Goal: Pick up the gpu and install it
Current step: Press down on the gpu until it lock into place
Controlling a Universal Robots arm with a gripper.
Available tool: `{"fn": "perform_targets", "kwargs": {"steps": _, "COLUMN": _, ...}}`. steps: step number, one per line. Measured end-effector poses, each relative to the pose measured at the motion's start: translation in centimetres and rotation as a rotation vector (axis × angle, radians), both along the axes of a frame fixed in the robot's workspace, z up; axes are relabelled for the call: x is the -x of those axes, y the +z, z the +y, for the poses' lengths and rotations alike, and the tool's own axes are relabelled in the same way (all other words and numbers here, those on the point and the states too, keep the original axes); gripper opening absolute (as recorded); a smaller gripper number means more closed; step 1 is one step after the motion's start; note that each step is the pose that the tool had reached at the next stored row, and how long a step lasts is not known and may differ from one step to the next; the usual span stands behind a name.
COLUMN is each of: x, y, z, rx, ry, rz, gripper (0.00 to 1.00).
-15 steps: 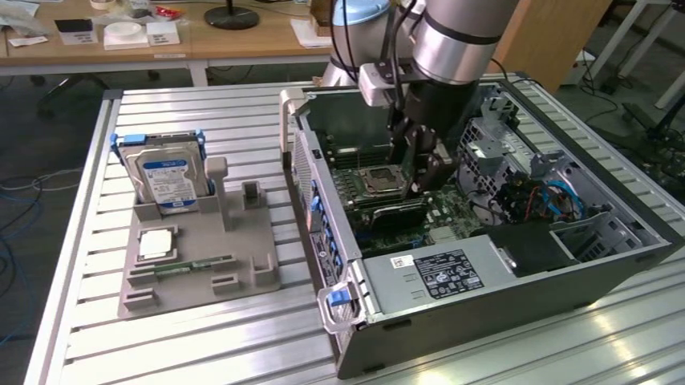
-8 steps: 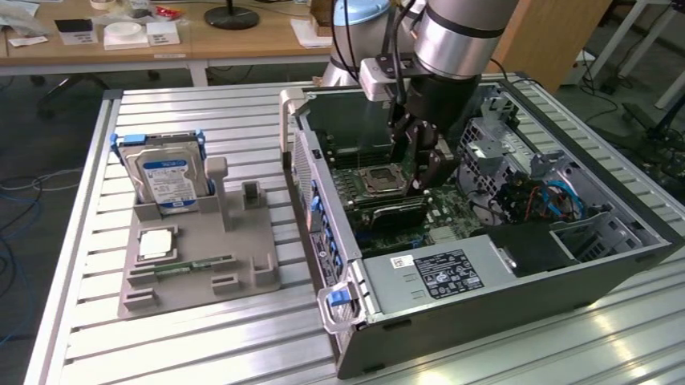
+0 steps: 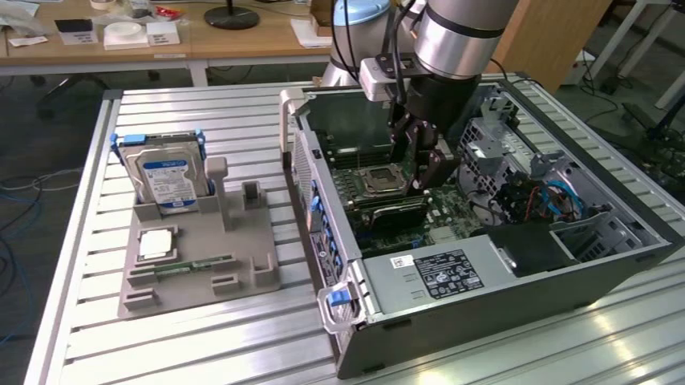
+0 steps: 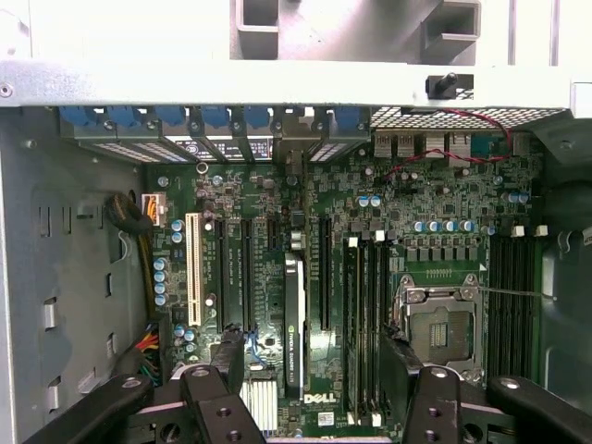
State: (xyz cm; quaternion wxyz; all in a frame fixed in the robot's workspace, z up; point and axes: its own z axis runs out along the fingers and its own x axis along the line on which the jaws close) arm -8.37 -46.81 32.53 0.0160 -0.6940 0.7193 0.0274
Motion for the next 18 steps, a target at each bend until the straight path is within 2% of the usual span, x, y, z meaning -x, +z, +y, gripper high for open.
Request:
{"fn": "perform_targets", "kwargs": {"steps": 3, "x": 0.0, "y": 0.0, "z": 0.0, "rx": 0.0, "ry": 0.0, "rz": 0.0, "gripper": 0.68}}
{"fn": "perform_targets", "kwargs": {"steps": 5, "x": 0.0, "y": 0.0, "z": 0.0, "rx": 0.0, "ry": 0.0, "rz": 0.0001, "gripper": 0.56}}
{"fn": "perform_targets", "kwargs": {"steps": 6, "x": 0.0, "y": 0.0, "z": 0.0, "rx": 0.0, "ry": 0.0, "rz": 0.0, "gripper": 0.56}}
{"fn": "perform_targets", "kwargs": {"steps": 8, "x": 0.0, "y": 0.0, "z": 0.0, "rx": 0.0, "ry": 0.0, "rz": 0.0, "gripper": 0.44}}
{"fn": "perform_targets", "kwargs": {"steps": 11, "x": 0.0, "y": 0.0, "z": 0.0, "rx": 0.0, "ry": 0.0, "rz": 0.0001, "gripper": 0.38}}
{"fn": "perform_targets", "kwargs": {"steps": 13, "x": 0.0, "y": 0.0, "z": 0.0, "rx": 0.0, "ry": 0.0, "rz": 0.0, "gripper": 0.26}}
{"fn": "perform_targets", "kwargs": {"steps": 14, "x": 0.0, "y": 0.0, "z": 0.0, "rx": 0.0, "ry": 0.0, "rz": 0.0, "gripper": 0.26}}
{"fn": "perform_targets", "kwargs": {"steps": 16, "x": 0.0, "y": 0.0, "z": 0.0, "rx": 0.0, "ry": 0.0, "rz": 0.0, "gripper": 0.15}}
{"fn": "perform_targets", "kwargs": {"steps": 18, "x": 0.0, "y": 0.0, "z": 0.0, "rx": 0.0, "ry": 0.0, "rz": 0.0, "gripper": 0.11}}
